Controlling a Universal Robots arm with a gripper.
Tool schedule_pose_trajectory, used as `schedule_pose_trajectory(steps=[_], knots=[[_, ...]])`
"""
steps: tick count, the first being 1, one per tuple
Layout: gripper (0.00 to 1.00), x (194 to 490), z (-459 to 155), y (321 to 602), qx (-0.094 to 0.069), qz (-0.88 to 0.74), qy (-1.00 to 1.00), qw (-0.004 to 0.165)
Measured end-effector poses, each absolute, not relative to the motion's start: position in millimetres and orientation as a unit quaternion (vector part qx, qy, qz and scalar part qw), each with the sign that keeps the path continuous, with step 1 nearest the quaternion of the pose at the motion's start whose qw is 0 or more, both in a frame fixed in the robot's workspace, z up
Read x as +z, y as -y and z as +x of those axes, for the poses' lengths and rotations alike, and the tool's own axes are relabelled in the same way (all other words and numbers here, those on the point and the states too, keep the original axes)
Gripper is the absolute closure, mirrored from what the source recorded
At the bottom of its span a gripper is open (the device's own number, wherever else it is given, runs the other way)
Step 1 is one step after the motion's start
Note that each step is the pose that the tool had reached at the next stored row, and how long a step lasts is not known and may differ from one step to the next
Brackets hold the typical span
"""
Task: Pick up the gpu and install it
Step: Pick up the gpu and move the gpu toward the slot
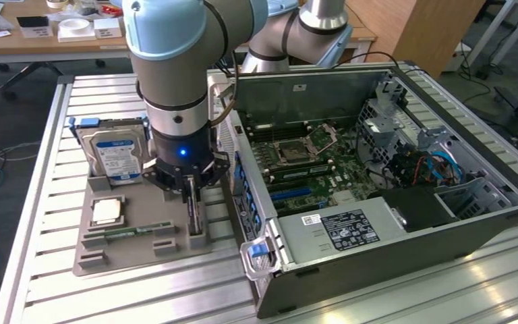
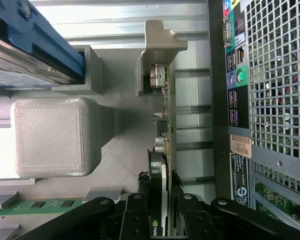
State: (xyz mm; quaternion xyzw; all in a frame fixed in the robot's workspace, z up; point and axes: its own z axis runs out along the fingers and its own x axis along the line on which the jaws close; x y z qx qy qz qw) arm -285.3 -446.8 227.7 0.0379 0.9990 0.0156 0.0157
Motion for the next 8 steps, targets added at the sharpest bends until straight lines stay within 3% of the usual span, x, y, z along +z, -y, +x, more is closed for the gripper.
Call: schedule_pose_trajectory(steps=[8], knots=[[0.73, 227.7, -285.3, 446.8, 0.016, 0.037, -0.999, 0.016]])
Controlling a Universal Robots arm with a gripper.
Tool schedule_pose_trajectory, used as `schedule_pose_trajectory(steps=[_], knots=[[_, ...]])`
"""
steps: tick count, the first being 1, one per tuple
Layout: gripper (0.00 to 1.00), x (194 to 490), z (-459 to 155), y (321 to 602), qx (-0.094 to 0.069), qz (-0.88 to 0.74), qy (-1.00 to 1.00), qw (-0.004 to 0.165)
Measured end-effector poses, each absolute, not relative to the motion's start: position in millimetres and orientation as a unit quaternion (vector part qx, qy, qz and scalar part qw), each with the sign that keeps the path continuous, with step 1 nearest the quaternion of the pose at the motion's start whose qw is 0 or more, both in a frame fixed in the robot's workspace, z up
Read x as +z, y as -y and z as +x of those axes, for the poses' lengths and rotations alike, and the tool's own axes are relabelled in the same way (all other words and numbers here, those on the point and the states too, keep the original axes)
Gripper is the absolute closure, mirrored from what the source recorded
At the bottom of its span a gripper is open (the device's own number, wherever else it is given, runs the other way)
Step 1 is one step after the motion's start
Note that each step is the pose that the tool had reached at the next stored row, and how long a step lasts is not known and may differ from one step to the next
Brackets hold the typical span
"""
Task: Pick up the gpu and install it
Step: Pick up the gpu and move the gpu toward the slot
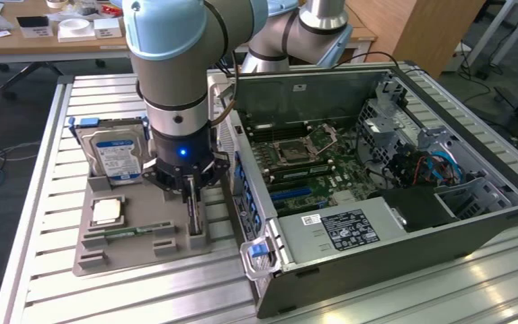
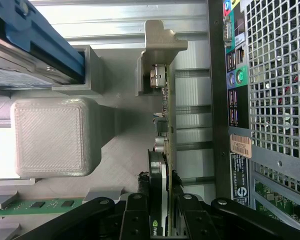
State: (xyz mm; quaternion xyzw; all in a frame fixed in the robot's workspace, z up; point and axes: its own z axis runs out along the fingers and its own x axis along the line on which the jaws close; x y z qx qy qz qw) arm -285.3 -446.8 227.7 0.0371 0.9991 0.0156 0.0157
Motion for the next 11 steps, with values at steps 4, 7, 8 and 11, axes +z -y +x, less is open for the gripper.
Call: schedule_pose_trajectory(steps=[4, 7, 8, 11], knots=[[0.73, 227.7, -285.2, 446.8, 0.016, 0.024, -0.999, 0.016], [0.73, 227.7, -285.2, 446.8, 0.016, 0.024, -0.999, 0.015], [0.73, 227.7, -285.2, 446.8, 0.016, 0.024, -0.999, 0.015], [0.73, 227.7, -285.2, 446.8, 0.016, 0.024, -0.999, 0.015]])
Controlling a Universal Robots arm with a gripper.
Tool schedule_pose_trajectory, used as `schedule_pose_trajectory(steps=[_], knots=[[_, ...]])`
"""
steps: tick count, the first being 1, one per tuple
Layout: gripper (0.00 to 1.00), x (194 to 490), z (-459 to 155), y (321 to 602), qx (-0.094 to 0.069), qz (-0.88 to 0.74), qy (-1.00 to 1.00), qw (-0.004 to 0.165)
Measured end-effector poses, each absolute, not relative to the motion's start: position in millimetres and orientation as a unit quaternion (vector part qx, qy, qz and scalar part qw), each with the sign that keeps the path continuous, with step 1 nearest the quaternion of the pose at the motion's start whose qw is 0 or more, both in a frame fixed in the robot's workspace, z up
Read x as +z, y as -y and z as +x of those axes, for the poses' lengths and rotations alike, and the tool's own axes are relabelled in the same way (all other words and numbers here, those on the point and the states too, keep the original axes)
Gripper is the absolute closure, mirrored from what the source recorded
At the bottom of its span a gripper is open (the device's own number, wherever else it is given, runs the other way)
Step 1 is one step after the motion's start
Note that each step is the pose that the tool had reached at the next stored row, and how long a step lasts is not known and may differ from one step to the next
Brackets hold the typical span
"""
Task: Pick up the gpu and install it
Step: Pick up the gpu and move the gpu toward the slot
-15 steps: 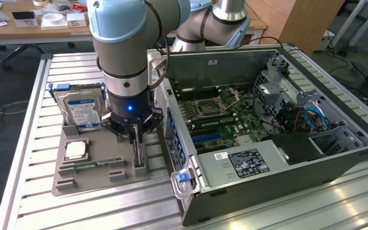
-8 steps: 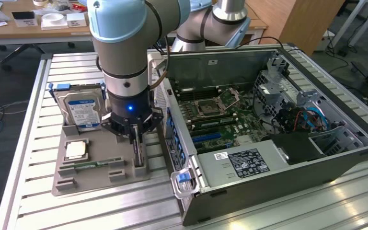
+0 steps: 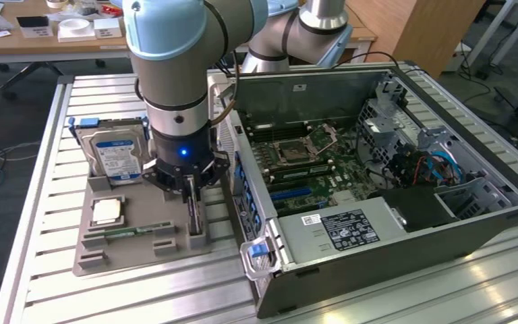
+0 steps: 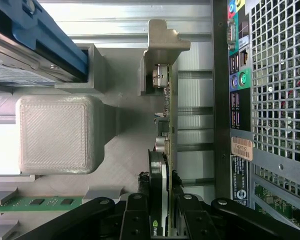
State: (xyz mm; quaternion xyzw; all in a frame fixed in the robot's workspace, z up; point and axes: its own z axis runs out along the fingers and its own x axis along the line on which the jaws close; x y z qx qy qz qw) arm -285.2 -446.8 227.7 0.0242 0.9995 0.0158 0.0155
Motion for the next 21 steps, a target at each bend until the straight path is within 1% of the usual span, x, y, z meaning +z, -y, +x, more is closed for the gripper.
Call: schedule_pose_trajectory(steps=[10, 12, 21], knots=[[0.73, 231, -285, 447, 0.016, 0.024, -0.999, 0.015], [0.73, 251, -285, 447, 0.016, 0.024, -0.999, 0.016], [0.73, 281, -285, 447, 0.016, 0.024, -0.999, 0.016]])
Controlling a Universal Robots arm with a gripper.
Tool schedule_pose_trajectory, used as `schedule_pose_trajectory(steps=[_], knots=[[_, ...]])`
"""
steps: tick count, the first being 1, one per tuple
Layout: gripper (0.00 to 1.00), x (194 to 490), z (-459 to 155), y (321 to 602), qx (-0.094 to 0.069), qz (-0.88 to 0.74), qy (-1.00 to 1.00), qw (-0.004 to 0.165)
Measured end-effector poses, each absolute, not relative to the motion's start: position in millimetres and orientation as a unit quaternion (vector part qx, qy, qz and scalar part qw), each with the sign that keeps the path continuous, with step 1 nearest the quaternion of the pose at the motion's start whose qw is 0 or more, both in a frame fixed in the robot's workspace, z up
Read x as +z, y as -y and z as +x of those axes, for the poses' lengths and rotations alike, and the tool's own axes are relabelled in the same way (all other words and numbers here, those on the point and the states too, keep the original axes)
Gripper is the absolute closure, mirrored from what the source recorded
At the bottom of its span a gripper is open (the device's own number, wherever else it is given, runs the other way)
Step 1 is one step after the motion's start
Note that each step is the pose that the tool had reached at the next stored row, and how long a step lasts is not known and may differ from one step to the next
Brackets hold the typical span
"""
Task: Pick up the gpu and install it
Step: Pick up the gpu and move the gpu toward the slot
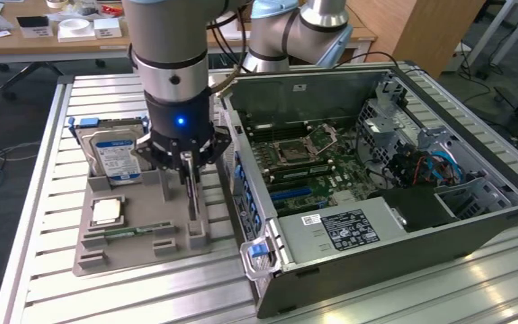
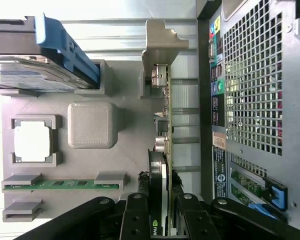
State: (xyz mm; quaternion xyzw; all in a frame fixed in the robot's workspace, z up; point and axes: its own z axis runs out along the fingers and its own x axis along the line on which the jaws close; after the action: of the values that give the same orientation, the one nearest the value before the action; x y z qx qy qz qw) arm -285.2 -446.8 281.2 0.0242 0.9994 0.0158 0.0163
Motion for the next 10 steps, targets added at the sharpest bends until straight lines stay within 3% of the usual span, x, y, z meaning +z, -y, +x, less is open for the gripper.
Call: schedule_pose_trajectory(steps=[10], knots=[[0.73, 307, -285, 447, 0.016, 0.024, -0.999, 0.017]])
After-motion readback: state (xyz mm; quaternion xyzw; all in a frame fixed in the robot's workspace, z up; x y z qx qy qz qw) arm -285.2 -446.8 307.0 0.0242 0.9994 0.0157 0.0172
